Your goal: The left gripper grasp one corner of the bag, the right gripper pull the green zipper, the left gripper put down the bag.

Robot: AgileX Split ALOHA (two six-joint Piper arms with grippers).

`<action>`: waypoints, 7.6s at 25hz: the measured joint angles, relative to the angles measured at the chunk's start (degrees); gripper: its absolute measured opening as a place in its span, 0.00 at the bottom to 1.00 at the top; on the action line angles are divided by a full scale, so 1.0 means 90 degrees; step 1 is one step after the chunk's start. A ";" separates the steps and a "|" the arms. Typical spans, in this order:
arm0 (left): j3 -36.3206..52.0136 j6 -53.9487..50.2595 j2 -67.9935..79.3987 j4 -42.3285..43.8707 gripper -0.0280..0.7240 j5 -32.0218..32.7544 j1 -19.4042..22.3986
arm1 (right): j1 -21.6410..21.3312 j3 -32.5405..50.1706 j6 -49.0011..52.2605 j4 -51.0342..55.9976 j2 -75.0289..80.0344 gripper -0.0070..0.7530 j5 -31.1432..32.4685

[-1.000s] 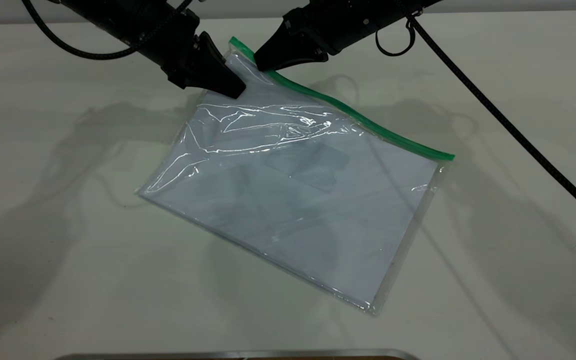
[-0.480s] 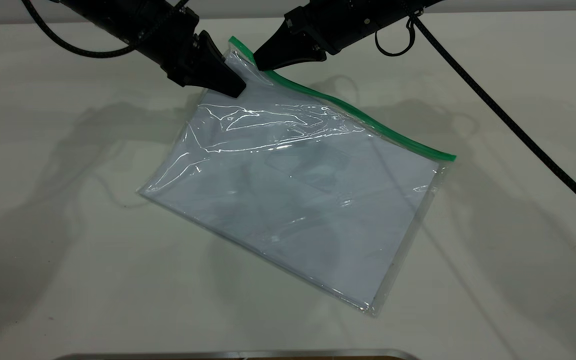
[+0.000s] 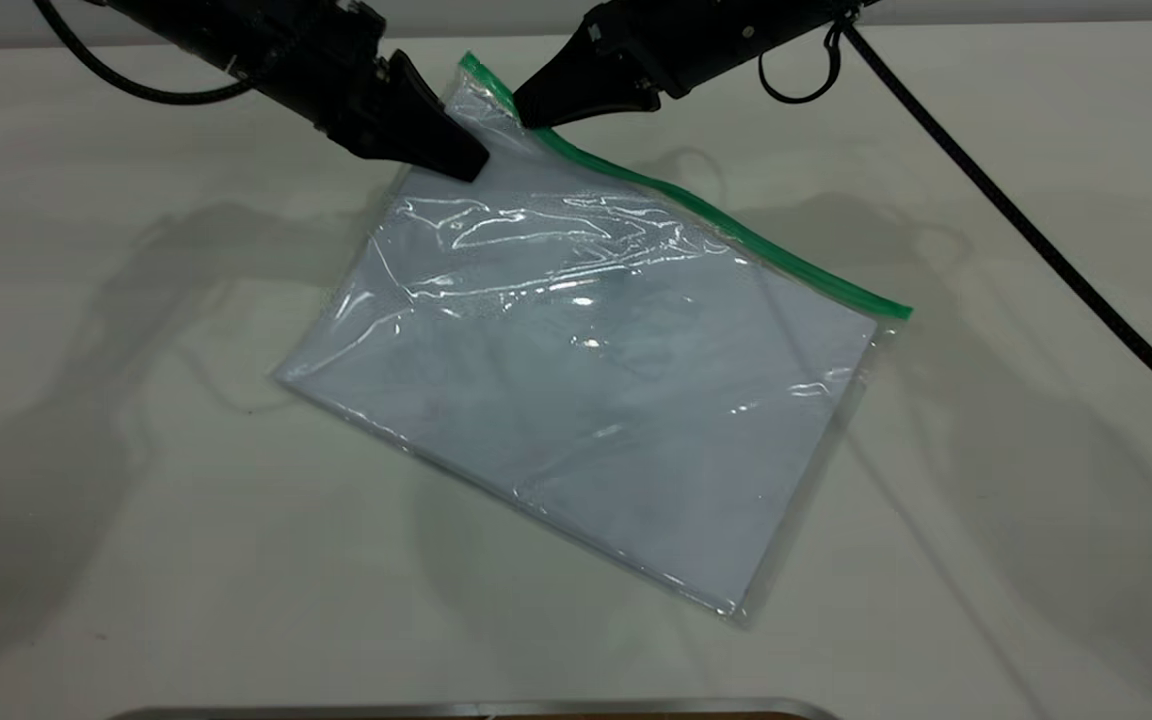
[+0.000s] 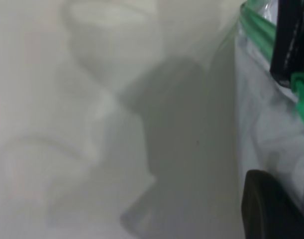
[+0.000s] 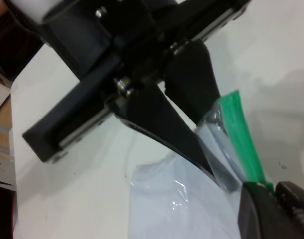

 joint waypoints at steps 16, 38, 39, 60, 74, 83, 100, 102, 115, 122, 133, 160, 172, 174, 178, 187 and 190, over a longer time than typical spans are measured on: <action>0.0000 0.0358 0.0000 -0.0859 0.11 0.0587 0.0573 | -0.0070 -0.0031 -0.0005 -0.0366 -0.0013 0.06 -0.0479; 0.0000 0.0631 0.0000 -0.1474 0.11 0.0709 0.0832 | -0.0509 -0.0021 0.0096 -0.1602 0.0002 0.06 -0.1527; 0.0000 0.0650 0.0000 -0.1511 0.11 0.0709 0.0837 | -0.0549 -0.0021 0.0102 -0.1612 0.0017 0.07 -0.1527; 0.0000 0.0682 0.0000 -0.1609 0.11 0.0833 0.0959 | -0.1279 -0.0021 0.0643 -0.2491 0.0237 0.08 -0.1199; 0.0000 0.0558 0.0000 -0.1544 0.11 0.0848 0.0962 | -0.1495 -0.0021 0.1042 -0.2371 0.0239 0.17 -0.1150; 0.0000 -0.1315 0.0051 -0.0815 0.26 0.0316 0.0546 | -0.1568 0.0002 0.0998 -0.1276 -0.1342 0.57 0.1223; 0.0006 -0.5202 -0.3212 0.1538 0.74 0.1534 0.1210 | -0.1404 0.0002 0.4818 -0.4803 -0.5532 0.46 0.1827; 0.0006 -0.5568 -0.3891 0.1909 0.73 0.1534 0.1264 | -0.1404 0.0002 0.5302 -0.5167 -0.6043 0.46 0.1838; 0.0006 -0.8118 -0.7582 0.4688 0.70 0.1534 0.1274 | -0.1404 0.2753 0.6459 -0.6342 -0.9869 0.46 0.1838; 0.1203 -0.9028 -0.8622 0.4857 0.68 0.1539 0.1274 | -0.1404 0.5341 0.7381 -0.7708 -1.1612 0.46 0.1838; 0.5341 -0.9092 -0.9811 0.4981 0.68 0.1539 0.1274 | -0.1404 0.8494 0.8739 -0.8490 -1.3234 0.56 0.1690; 0.8130 -1.0590 -1.4115 0.6517 0.68 0.1184 0.1274 | -0.1404 0.9013 0.8900 -0.8857 -1.3338 0.60 0.1014; 0.8130 -1.0591 -1.6041 0.6517 0.68 0.1296 0.1274 | -0.1404 0.9013 0.8900 -0.8857 -1.3409 0.60 0.1012; 0.8130 -1.0591 -1.6165 0.6517 0.68 0.1332 0.1274 | -0.1444 0.9013 0.8900 -0.8857 -1.3637 0.60 0.1007; 0.8130 -1.0591 -1.6227 0.6517 0.68 0.1346 0.1274 | -0.1563 0.9013 0.8900 -0.8857 -1.4527 0.60 0.1013; 0.8130 -1.0591 -1.6227 0.6525 0.68 0.1350 0.1202 | -0.1591 0.9013 0.8900 -0.8857 -1.6953 0.60 0.1123; 0.8130 -1.0591 -1.6227 0.6547 0.68 0.1350 0.0960 | -0.1586 0.9013 0.8900 -0.8857 -1.6965 0.60 0.1138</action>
